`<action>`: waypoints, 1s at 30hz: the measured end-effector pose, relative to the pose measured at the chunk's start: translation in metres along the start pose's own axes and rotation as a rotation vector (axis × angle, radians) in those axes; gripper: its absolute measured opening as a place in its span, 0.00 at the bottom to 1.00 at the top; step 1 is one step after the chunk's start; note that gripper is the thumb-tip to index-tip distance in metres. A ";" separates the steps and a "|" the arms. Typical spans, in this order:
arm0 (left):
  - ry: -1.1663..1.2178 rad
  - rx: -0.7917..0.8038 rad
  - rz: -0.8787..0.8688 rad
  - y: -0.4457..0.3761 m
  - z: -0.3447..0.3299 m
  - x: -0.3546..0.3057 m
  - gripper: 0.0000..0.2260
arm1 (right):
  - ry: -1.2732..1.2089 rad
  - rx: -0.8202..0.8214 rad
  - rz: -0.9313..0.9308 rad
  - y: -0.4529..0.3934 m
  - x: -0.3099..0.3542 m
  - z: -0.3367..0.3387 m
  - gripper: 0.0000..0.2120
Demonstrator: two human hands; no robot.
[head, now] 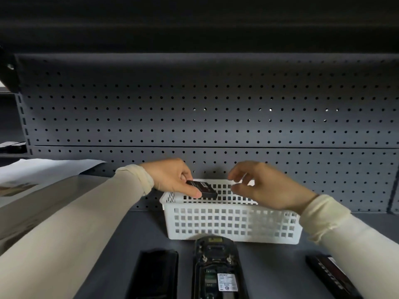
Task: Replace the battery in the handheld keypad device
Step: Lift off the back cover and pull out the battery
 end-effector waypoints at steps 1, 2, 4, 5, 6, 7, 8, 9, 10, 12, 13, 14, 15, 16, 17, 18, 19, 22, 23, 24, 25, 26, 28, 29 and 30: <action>-0.019 0.023 0.007 -0.002 -0.002 0.000 0.33 | 0.013 0.003 -0.010 0.001 -0.003 0.001 0.08; -0.041 0.045 0.011 -0.004 -0.004 -0.001 0.34 | 0.021 0.000 -0.020 0.002 -0.007 0.003 0.08; -0.079 0.085 0.009 -0.008 -0.009 -0.006 0.33 | 0.016 -0.020 -0.032 0.004 -0.012 0.008 0.07; -0.094 0.104 0.006 -0.010 -0.011 -0.009 0.33 | 0.009 -0.033 -0.035 0.006 -0.015 0.011 0.07; -0.107 0.119 0.002 -0.011 -0.012 -0.013 0.34 | 0.006 -0.046 -0.038 0.008 -0.017 0.013 0.06; -0.119 0.132 -0.001 -0.013 -0.015 -0.015 0.35 | 0.007 -0.056 -0.042 0.009 -0.019 0.015 0.06; -0.132 0.145 -0.003 -0.015 -0.017 -0.018 0.35 | 0.009 -0.063 -0.046 0.010 -0.021 0.016 0.06; -0.146 0.160 -0.005 -0.018 -0.021 -0.020 0.34 | 0.011 -0.066 -0.050 0.011 -0.023 0.017 0.06; -0.160 0.175 -0.010 -0.020 -0.026 -0.021 0.31 | 0.014 -0.066 -0.055 0.011 -0.025 0.018 0.06; -0.182 0.201 -0.020 -0.024 -0.035 -0.023 0.25 | 0.018 -0.062 -0.061 0.012 -0.027 0.017 0.06; -0.195 0.214 -0.020 -0.025 -0.038 -0.024 0.21 | 0.019 -0.063 -0.060 0.012 -0.027 0.017 0.06; -0.207 0.224 -0.017 -0.025 -0.041 -0.025 0.18 | 0.020 -0.065 -0.059 0.012 -0.027 0.016 0.06; -0.220 0.235 -0.013 -0.025 -0.044 -0.025 0.16 | 0.023 -0.067 -0.058 0.012 -0.027 0.016 0.06; -0.226 0.245 -0.009 -0.025 -0.046 -0.025 0.15 | 0.024 -0.068 -0.059 0.012 -0.028 0.016 0.06; -0.232 0.252 -0.006 -0.024 -0.048 -0.025 0.15 | 0.022 -0.069 -0.059 0.012 -0.028 0.015 0.06; -0.241 0.256 -0.004 -0.025 -0.050 -0.024 0.15 | 0.019 -0.069 -0.059 0.012 -0.029 0.015 0.06; -0.255 0.265 -0.004 -0.026 -0.052 -0.022 0.15 | 0.016 -0.068 -0.059 0.011 -0.029 0.015 0.05; -0.305 0.305 -0.012 -0.032 -0.060 -0.013 0.05 | 0.023 -0.059 -0.055 0.011 -0.028 0.012 0.05; -0.330 0.311 -0.004 -0.035 -0.062 -0.010 0.03 | 0.036 -0.058 -0.051 0.011 -0.027 0.012 0.05; -0.356 0.309 0.003 -0.037 -0.064 -0.008 0.04 | 0.050 -0.059 -0.047 0.011 -0.026 0.012 0.05; -0.385 0.304 0.010 -0.038 -0.065 -0.008 0.05 | 0.060 -0.061 -0.044 0.011 -0.026 0.012 0.06; -0.412 0.305 0.007 -0.039 -0.067 -0.008 0.06 | 0.067 -0.064 -0.042 0.012 -0.026 0.013 0.06; -0.448 0.316 0.005 -0.041 -0.070 -0.009 0.07 | 0.079 -0.070 -0.049 0.014 -0.027 0.016 0.06; -0.463 0.317 0.007 -0.042 -0.070 -0.009 0.07 | 0.086 -0.074 -0.056 0.016 -0.029 0.019 0.06; -0.476 0.314 0.008 -0.042 -0.070 -0.009 0.07 | 0.095 -0.077 -0.064 0.019 -0.032 0.022 0.06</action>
Point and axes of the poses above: each hand's wrist, its own y-axis away from the middle knuckle, its own z-axis out of the back of the hand, x = y × z, the point moved 9 cm from there along -y, towards the middle knuckle
